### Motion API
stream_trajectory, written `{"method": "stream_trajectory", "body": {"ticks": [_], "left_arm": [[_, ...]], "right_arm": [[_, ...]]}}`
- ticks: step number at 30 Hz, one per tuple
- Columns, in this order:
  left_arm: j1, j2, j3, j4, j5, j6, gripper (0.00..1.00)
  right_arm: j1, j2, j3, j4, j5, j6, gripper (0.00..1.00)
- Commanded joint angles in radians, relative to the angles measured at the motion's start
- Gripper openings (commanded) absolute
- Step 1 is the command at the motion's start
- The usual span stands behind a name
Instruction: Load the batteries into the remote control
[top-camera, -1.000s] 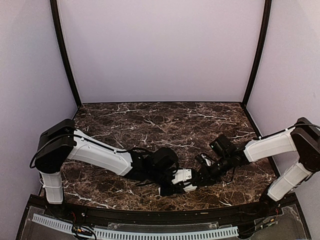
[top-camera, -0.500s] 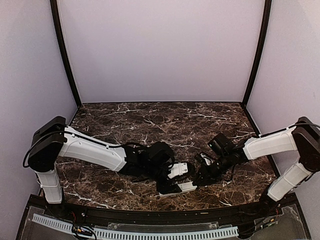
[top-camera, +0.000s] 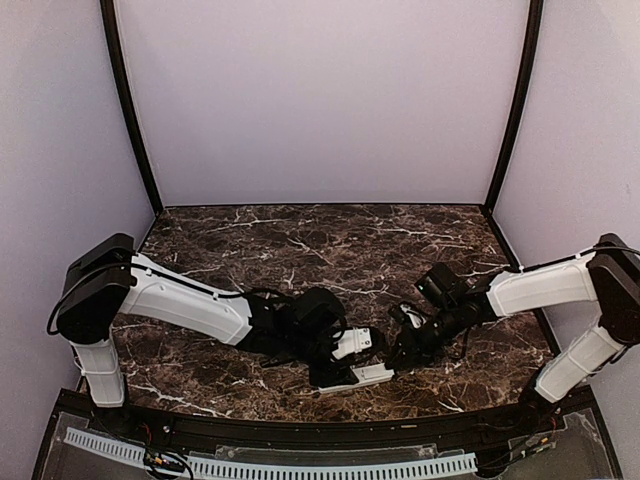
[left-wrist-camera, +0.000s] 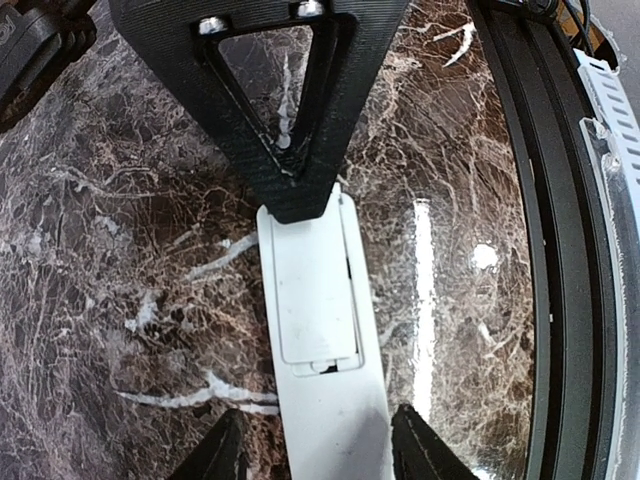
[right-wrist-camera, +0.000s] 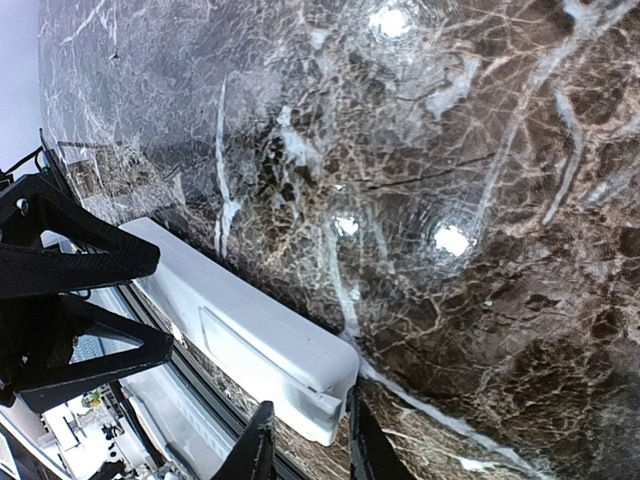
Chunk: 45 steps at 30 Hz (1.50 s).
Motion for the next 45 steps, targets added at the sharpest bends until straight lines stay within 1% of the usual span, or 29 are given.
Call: {"method": "stream_trajectory", "body": {"ticks": [1, 5, 8, 10, 11, 14, 16, 17, 19, 23, 27, 30, 33, 39, 45], "left_arm": [[0.001, 0.011, 0.037, -0.039, 0.026, 0.004, 0.53], [0.001, -0.018, 0.013, -0.096, 0.003, 0.026, 0.62], [0.001, -0.053, -0.020, -0.122, -0.023, 0.031, 0.65], [0.001, -0.062, -0.039, -0.145, -0.030, 0.024, 0.66], [0.001, -0.065, -0.053, -0.153, -0.031, 0.016, 0.66], [0.001, -0.080, -0.089, -0.157, -0.035, -0.015, 0.66], [0.000, -0.088, -0.120, -0.147, -0.046, -0.029, 0.66], [0.001, -0.090, -0.133, -0.144, -0.048, -0.032, 0.66], [0.001, -0.093, -0.146, -0.142, -0.052, -0.044, 0.65], [0.001, -0.096, -0.174, -0.117, -0.043, -0.064, 0.61], [0.001, -0.095, -0.188, -0.091, -0.034, -0.067, 0.51], [0.001, -0.095, -0.193, -0.078, -0.025, -0.068, 0.42], [0.000, -0.096, -0.194, -0.077, -0.014, -0.067, 0.35], [0.000, -0.096, -0.192, -0.081, -0.006, -0.064, 0.28], [0.000, -0.096, -0.192, -0.080, -0.011, -0.056, 0.25]], "right_arm": [[0.008, -0.014, 0.027, -0.049, 0.027, -0.024, 0.25], [0.007, -0.046, 0.060, -0.138, 0.081, -0.035, 0.28], [0.006, -0.090, 0.101, -0.229, 0.162, -0.034, 0.29], [0.007, -0.114, 0.120, -0.277, 0.216, -0.006, 0.28], [0.007, -0.126, 0.125, -0.297, 0.243, 0.012, 0.26], [0.016, -0.141, 0.121, -0.321, 0.323, 0.079, 0.11], [0.038, -0.131, 0.122, -0.328, 0.371, 0.106, 0.03], [0.050, -0.119, 0.131, -0.347, 0.404, 0.115, 0.01], [0.080, -0.098, 0.156, -0.384, 0.482, 0.130, 0.00], [0.128, -0.055, 0.175, -0.401, 0.541, 0.152, 0.00], [0.157, -0.013, 0.176, -0.388, 0.563, 0.165, 0.00], [0.175, 0.014, 0.190, -0.388, 0.585, 0.164, 0.00], [0.188, 0.028, 0.203, -0.385, 0.597, 0.160, 0.00], [0.211, 0.036, 0.216, -0.396, 0.597, 0.176, 0.00], [0.223, 0.017, 0.204, -0.448, 0.657, 0.203, 0.00]]}}
